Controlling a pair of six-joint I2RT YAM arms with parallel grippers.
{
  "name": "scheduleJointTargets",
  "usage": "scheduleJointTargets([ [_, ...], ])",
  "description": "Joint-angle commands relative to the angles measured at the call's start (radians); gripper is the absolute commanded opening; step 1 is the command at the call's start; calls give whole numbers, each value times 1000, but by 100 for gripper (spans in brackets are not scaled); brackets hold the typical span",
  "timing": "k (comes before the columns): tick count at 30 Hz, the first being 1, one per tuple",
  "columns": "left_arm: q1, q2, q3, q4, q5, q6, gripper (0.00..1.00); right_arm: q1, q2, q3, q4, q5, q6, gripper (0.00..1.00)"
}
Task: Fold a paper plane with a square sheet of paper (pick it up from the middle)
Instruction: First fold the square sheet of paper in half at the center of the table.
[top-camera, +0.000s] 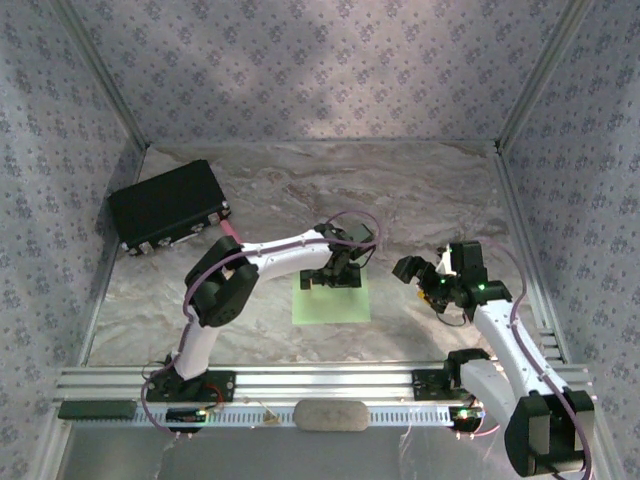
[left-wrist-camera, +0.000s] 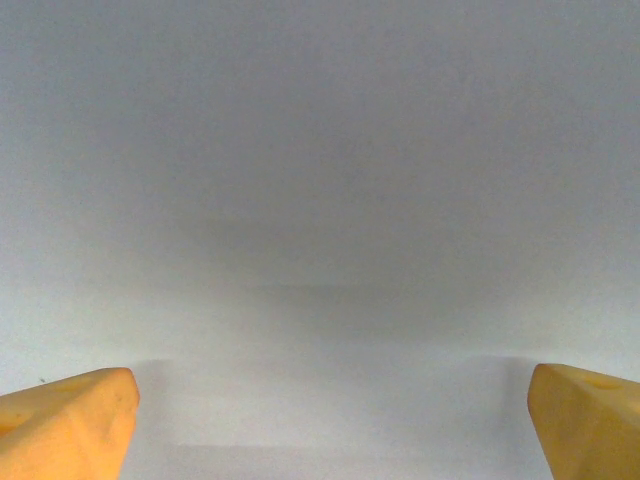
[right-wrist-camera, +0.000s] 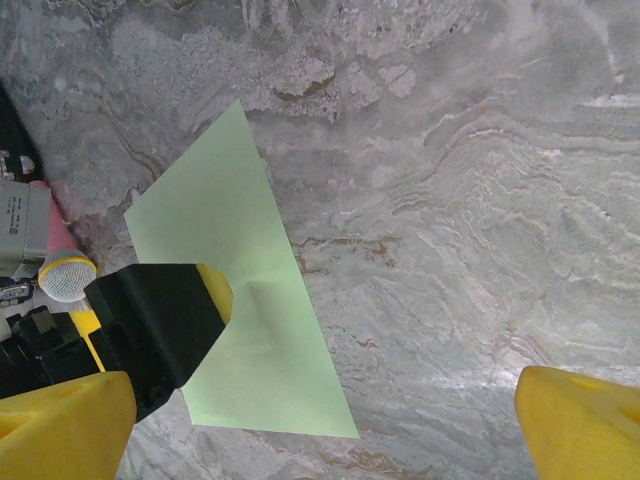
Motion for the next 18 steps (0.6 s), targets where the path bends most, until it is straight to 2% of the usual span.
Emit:
scheduleJointTargets([
  [1,-1,26,30,-34,-2,-5,100,5,4,15,-17,7,-19,99],
  [18,16,33,9,4,28,27,100,8,2,17,-24,6,-27,99],
])
